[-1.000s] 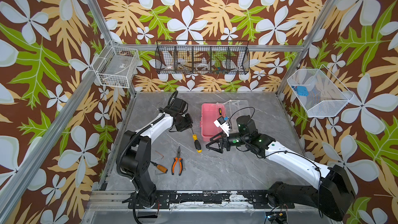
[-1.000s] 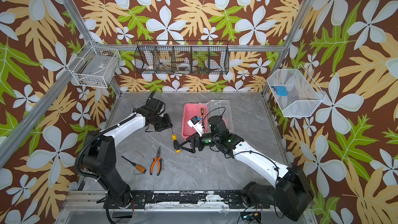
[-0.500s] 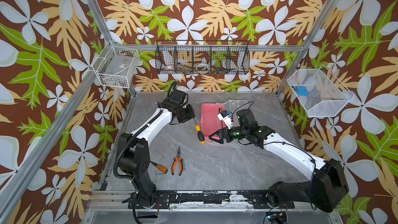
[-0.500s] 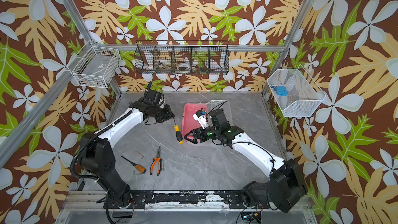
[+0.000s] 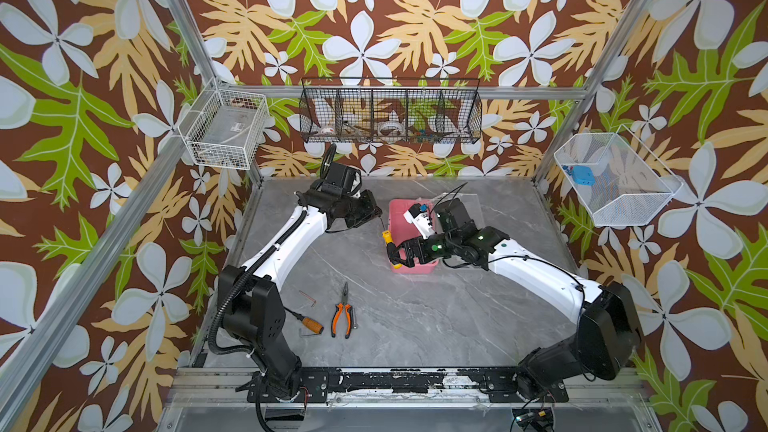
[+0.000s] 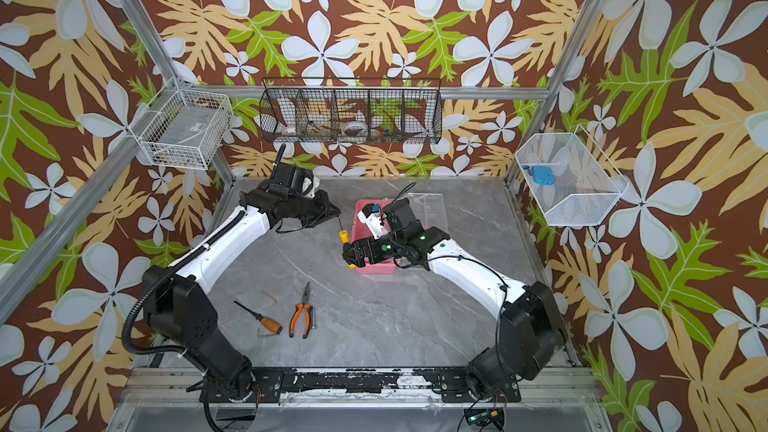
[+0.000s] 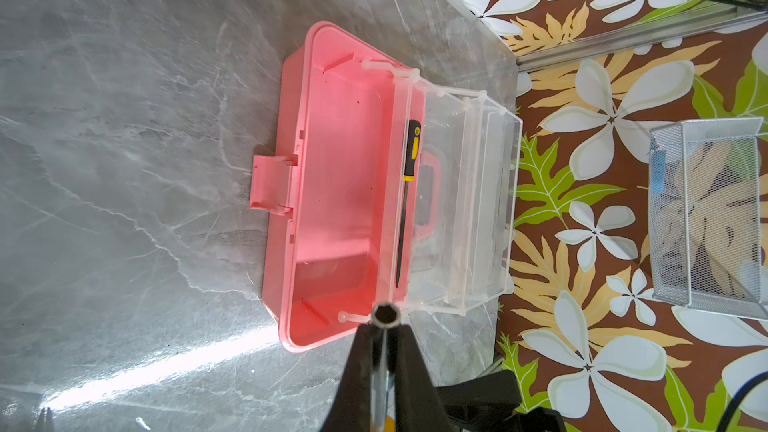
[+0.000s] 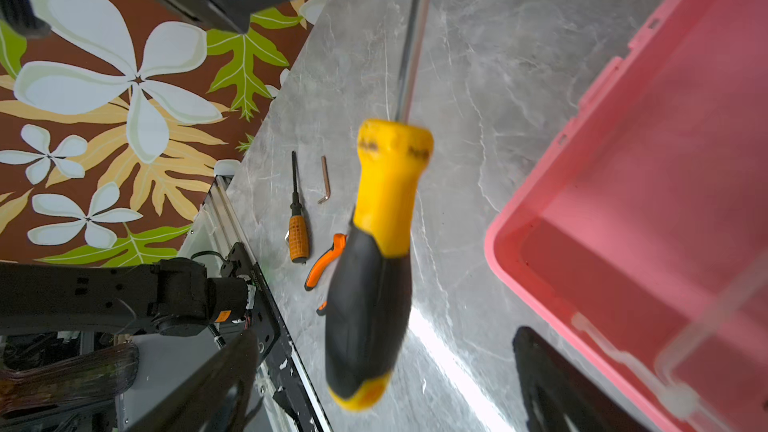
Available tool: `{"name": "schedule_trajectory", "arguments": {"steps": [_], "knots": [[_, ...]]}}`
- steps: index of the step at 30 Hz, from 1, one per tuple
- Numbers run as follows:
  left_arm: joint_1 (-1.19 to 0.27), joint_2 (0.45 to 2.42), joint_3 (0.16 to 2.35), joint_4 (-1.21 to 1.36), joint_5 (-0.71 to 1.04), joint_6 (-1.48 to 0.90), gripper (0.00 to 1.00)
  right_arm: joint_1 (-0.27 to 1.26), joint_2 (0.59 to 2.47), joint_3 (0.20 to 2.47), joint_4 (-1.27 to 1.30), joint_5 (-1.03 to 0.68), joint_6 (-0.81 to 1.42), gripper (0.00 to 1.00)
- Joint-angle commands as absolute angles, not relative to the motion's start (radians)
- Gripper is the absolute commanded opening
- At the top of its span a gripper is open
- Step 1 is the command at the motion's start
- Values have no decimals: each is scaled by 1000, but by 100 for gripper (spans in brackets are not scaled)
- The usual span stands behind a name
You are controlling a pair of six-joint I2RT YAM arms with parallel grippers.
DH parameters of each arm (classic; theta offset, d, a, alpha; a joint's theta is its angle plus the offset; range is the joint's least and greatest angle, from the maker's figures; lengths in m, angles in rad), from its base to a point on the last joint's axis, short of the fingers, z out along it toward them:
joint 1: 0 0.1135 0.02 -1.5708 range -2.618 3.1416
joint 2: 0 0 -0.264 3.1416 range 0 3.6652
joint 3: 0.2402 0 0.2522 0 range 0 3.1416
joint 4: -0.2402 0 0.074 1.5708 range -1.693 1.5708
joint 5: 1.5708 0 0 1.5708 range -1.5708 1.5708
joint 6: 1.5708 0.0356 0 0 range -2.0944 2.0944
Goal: Pack the tool kit
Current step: 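Grasp the yellow handle with the right gripper below the left gripper, then open the left gripper and draw it back while the right gripper holds the screwdriver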
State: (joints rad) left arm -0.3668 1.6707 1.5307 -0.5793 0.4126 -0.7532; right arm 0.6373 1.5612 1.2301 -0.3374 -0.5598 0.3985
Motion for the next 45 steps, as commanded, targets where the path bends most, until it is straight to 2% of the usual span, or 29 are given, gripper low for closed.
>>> {"name": "schedule_trajectory", "arguments": {"steps": [1,6,10,13,15,22,40,42,45], "knots": [[-368,1653,1523,-575,438,-755,0,650,1617,1284,-333,-536,411,89],[-369,1632,1506,-570,441,-758,0,656,1701,1351,-318,-575,433,81],[-368,1631,1498,-566,447,-761,0,674,1737,1377,-292,-587,448,69],[-369,1635,1497,-563,447,-762,0,689,1754,1387,-282,-587,461,53],[-369,1641,1499,-562,447,-762,0,698,1758,1385,-276,-587,471,39],[-369,1646,1497,-556,440,-767,0,702,1749,1363,-259,-588,505,2],[-369,1660,1468,-447,481,-809,0,701,1754,1397,-325,-546,463,0],[-369,1655,1445,-422,493,-819,11,703,1758,1396,-338,-540,463,0],[-369,1644,1406,-407,498,-822,12,702,1763,1380,-336,-541,467,0]]}}
